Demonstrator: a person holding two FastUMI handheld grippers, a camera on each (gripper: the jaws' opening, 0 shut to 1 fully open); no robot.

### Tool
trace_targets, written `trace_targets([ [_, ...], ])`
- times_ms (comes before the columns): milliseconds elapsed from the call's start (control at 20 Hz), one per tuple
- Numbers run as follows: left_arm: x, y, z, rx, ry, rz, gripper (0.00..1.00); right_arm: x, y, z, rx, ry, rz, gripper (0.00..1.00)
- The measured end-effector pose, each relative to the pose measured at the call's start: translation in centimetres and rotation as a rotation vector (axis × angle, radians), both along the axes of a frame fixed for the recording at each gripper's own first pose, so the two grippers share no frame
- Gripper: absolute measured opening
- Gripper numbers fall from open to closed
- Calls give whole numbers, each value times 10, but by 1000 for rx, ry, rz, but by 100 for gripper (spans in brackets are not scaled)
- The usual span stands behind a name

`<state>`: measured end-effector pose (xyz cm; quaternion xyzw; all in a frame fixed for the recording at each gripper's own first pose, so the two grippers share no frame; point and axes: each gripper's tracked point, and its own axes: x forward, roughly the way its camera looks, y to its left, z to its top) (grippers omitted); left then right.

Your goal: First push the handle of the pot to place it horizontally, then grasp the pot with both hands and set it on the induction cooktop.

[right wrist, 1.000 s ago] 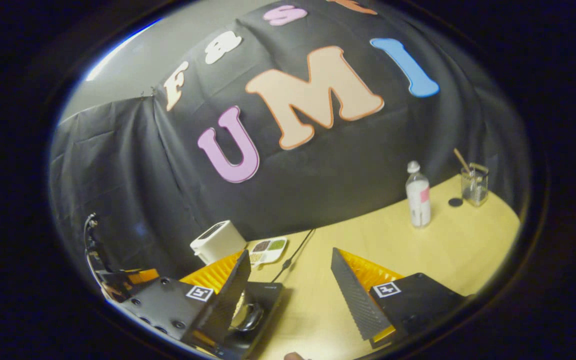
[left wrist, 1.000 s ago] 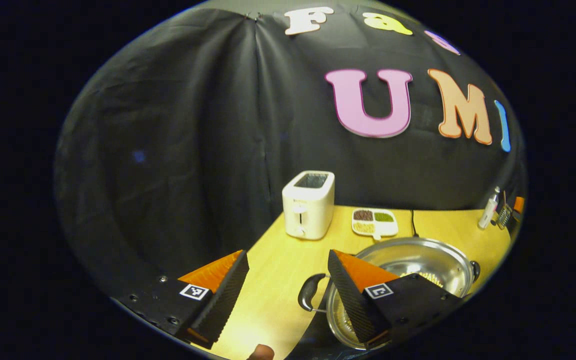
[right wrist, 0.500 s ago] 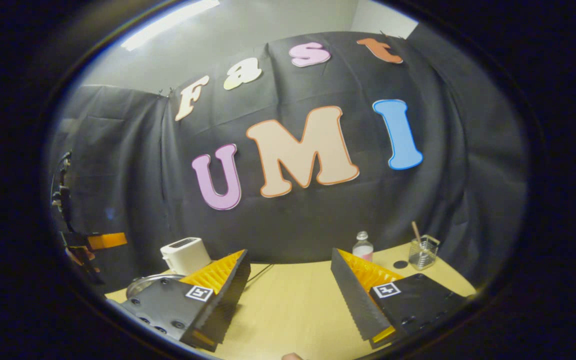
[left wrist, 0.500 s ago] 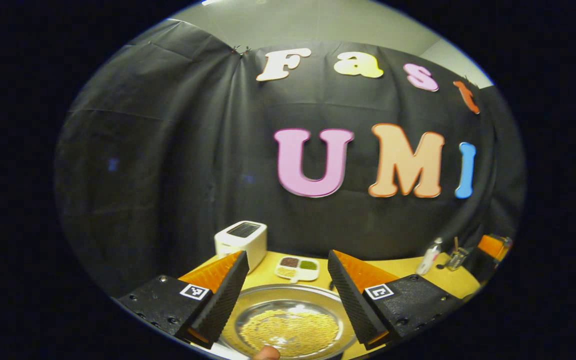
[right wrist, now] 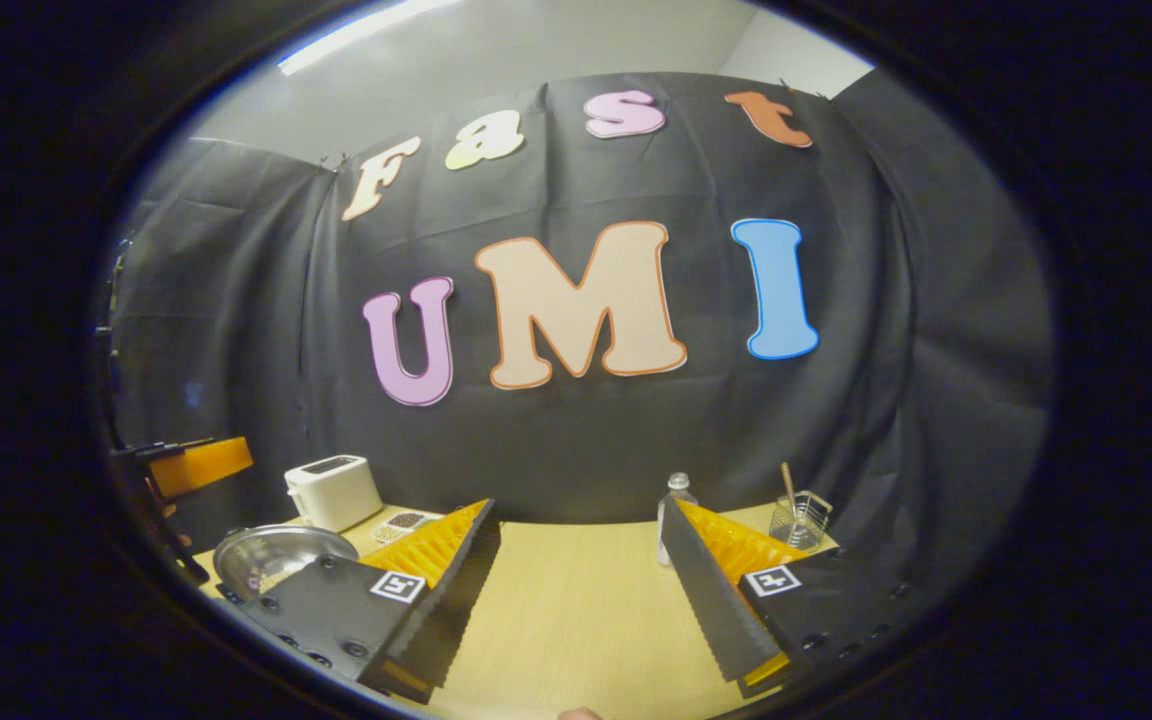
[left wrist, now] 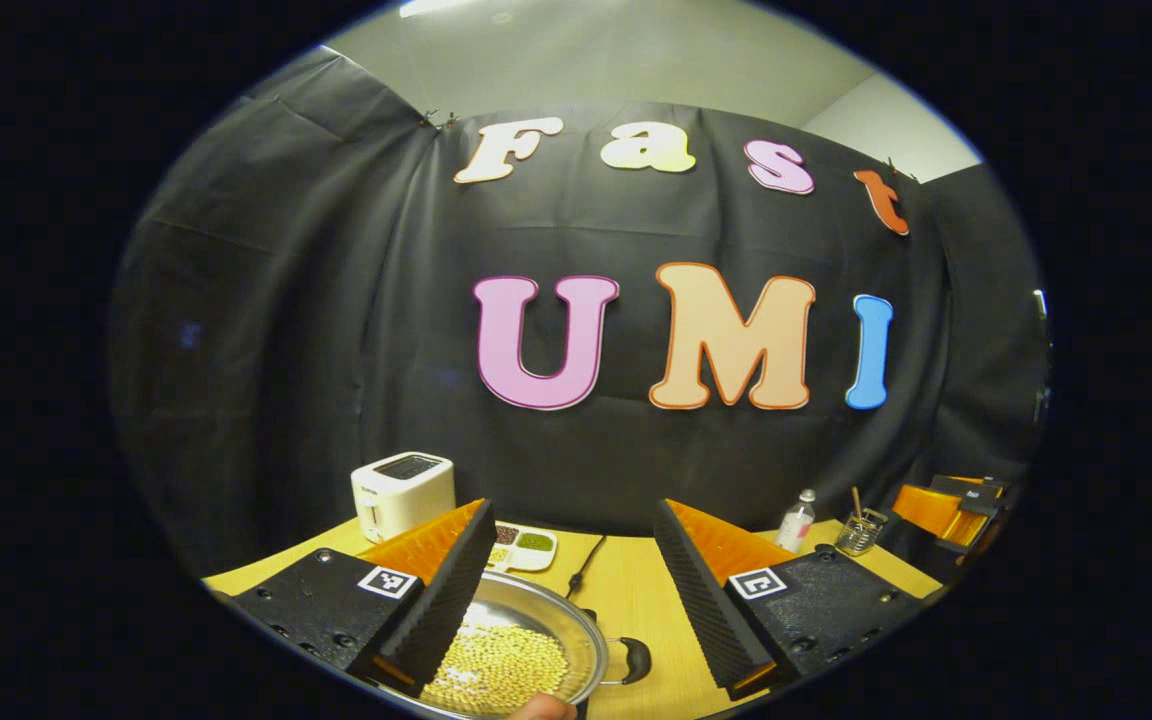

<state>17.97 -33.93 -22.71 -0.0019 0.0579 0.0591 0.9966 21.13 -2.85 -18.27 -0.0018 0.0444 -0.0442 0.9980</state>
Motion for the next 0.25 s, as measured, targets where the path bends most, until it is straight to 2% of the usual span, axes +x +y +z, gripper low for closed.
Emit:
trace_targets([
  [50, -1, -9, -4, -8, 3, -22, 95, -1, 1, 3, -6, -9, 5, 99],
  [100, 1, -15, -3, -14, -2, -38, 100, -4, 3, 4, -9, -15, 11, 99],
  [150, 2, -18, -3, -7, 6, -48, 98, -6, 6, 6, -10, -16, 21, 92],
  [200, 2, -17, -3, 0, -4, -46, 100, -7, 10, 7, -9, -19, 33, 92],
  [250, 2, -15, -3, 2, -10, -38, 94, -8, 13, 8, -8, -18, 43, 99],
])
